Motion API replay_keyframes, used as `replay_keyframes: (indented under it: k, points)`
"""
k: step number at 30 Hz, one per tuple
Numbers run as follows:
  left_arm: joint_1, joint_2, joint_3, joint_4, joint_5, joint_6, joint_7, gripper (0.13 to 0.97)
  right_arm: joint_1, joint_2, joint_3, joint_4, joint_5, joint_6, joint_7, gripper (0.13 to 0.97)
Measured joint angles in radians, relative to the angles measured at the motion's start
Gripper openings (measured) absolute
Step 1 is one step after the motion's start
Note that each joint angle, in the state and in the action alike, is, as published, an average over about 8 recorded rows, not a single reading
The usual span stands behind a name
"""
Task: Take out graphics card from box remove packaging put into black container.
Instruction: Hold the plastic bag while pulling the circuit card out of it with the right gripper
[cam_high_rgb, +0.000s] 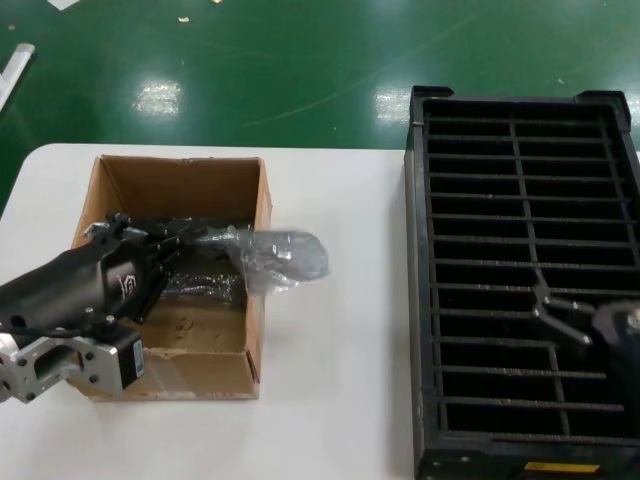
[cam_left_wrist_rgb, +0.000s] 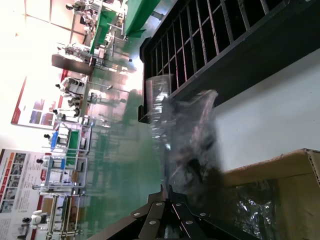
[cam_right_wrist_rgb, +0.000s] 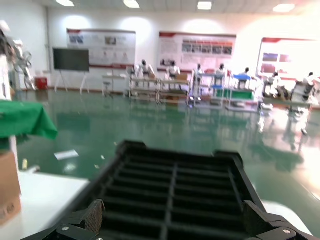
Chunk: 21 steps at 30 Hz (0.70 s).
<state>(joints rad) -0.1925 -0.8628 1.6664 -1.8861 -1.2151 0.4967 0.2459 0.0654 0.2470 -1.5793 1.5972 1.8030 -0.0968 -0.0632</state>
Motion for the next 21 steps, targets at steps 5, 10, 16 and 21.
replay_keyframes:
  k: [5,10,16,21]
  points:
    - [0.000,0.000,0.000,0.000,0.000,0.000,0.000,0.138,0.046,-0.055,0.030,-0.012,0.022,-0.071,-0.076,0.964]
    - [0.000,0.000,0.000,0.000,0.000,0.000,0.000,0.138,0.081,-0.072,0.038,-0.022,0.045,-0.145,-0.133,0.950]
    - [0.000,0.000,0.000,0.000,0.000,0.000,0.000,0.138,0.095,-0.036,0.012,-0.014,0.057,-0.229,-0.158,0.910]
    - [0.000,0.000,0.000,0.000,0.000,0.000,0.000,0.138,0.088,0.011,-0.018,0.004,0.051,-0.277,-0.169,0.850]
